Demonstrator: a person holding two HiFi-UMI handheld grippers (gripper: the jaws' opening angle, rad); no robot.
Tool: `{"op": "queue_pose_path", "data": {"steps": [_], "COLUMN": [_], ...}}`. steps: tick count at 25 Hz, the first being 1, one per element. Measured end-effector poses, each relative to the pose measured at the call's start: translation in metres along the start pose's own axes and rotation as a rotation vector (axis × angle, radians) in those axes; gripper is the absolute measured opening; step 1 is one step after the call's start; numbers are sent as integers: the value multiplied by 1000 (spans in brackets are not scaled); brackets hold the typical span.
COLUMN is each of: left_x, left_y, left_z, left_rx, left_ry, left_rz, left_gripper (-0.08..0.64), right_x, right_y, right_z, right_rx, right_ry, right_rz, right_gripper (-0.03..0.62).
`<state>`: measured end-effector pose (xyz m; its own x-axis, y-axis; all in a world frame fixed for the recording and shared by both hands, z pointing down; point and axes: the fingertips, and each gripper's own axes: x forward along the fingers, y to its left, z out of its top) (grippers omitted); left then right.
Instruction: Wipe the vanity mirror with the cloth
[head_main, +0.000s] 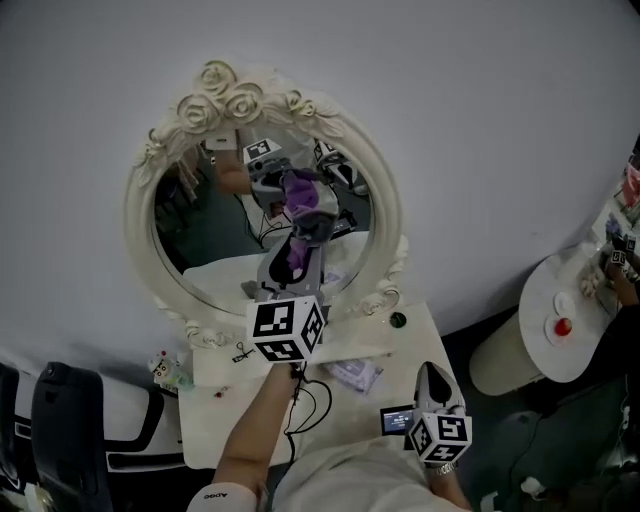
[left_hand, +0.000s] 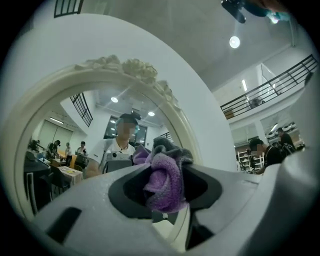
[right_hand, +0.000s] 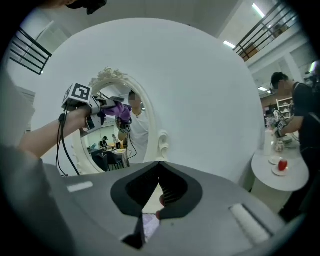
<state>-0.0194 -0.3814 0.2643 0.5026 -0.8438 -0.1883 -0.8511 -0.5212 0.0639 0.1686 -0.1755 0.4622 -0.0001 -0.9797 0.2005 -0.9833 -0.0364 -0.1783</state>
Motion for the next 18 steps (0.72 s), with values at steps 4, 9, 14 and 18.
{"op": "queue_pose_path", "data": {"steps": [4, 9, 14, 18], "left_x": [32, 58, 59, 39], "left_y": [-40, -73, -64, -30], "left_z": [-35, -52, -54, -49], "left_rx": [-48, -90, -106, -75], "left_ry": [42, 43, 33, 32], "left_rz": [-60, -94, -55, 16], "left_gripper": [153, 155, 155, 153], "right_x": [-24, -44, -42, -21], "right_y": [-40, -74, -88, -68], "right_z": [0, -1, -1, -1], "right_rx": [8, 4, 3, -16], "right_ry": [-1, 12, 19, 35], "right_rz": [-116, -200, -209, -123], "right_gripper": [8, 8, 8, 8]}}
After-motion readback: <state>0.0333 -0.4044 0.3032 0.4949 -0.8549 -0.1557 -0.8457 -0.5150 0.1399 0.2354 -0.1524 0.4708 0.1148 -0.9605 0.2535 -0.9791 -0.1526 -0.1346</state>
